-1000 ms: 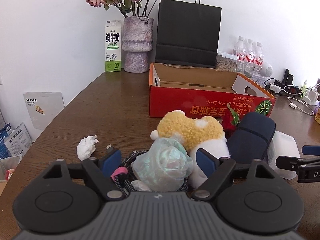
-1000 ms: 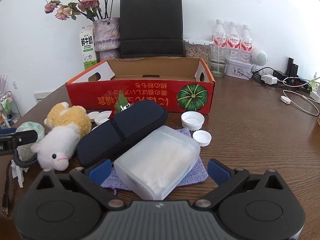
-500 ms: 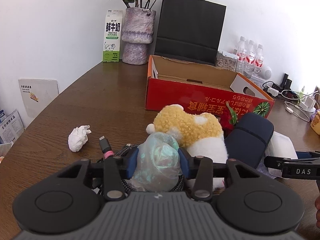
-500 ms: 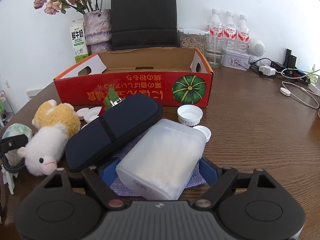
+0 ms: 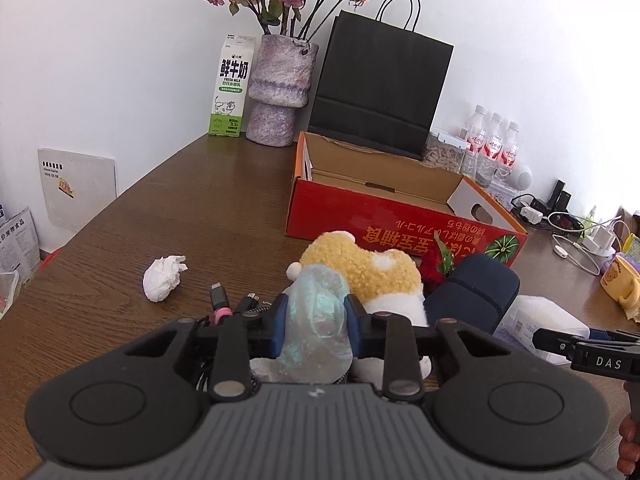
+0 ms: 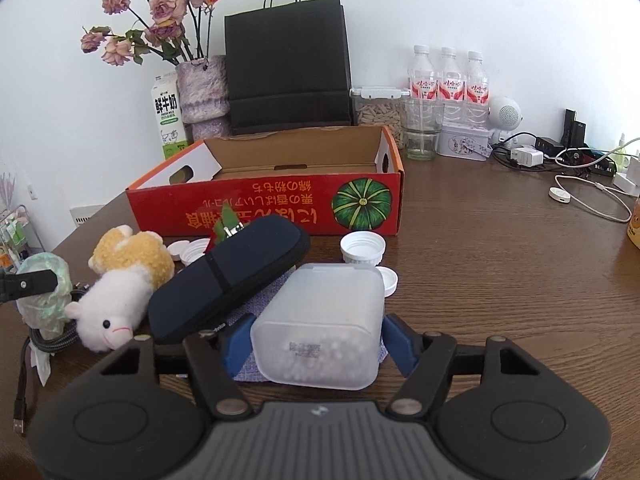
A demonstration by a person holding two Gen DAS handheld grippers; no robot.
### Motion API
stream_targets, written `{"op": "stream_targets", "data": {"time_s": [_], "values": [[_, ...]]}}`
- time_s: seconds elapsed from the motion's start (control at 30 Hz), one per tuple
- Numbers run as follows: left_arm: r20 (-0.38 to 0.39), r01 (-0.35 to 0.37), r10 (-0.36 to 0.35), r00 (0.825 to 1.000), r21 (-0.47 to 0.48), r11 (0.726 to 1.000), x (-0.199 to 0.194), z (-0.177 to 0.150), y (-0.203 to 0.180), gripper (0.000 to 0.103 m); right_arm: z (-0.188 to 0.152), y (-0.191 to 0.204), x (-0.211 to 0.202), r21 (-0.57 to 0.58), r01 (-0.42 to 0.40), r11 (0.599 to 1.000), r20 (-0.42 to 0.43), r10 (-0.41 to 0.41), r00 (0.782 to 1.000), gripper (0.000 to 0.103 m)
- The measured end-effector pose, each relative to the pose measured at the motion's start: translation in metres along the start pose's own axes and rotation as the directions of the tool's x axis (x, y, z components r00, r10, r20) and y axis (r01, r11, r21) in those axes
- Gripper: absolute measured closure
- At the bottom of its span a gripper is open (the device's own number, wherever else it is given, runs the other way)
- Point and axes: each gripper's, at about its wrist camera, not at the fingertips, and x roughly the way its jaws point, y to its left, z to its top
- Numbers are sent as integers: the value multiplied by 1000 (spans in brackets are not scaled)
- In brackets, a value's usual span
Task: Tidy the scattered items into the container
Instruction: 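Carry the bag with left tool while right tool carries the swab container into the box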
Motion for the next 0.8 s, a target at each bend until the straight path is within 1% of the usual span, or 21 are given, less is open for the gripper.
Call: {"op": "stream_targets", "data": {"time_s": [0.13, 0.27, 0.47, 0.63, 0.73, 0.8], "values": [[28, 15, -15, 1000, -4, 1000, -8, 8, -3, 73, 5, -3, -11, 0, -12, 1000, 37, 12, 999, 37], [40, 41, -41, 998, -10, 999, -11, 18, -8, 73, 13, -7, -17, 4, -27, 1000, 63, 27, 998, 38], [64, 78, -78, 995, -4, 997, -5, 47, -19, 73, 38, -13, -21, -2, -40, 999, 123, 40, 992, 38], [64, 119, -119, 991, 16, 993, 16, 89, -37, 73, 81, -16, -15, -36, -48, 998, 180, 54, 982, 38], [66, 129, -132, 989, 44, 991, 35, 116, -52, 73, 115, -13, 0, -64, -45, 997, 207, 57, 977, 38], [57, 126, -130, 990, 58, 990, 53, 134, -62, 73, 139, -13, 19, -73, -47, 996, 206, 61, 977, 38]]}}
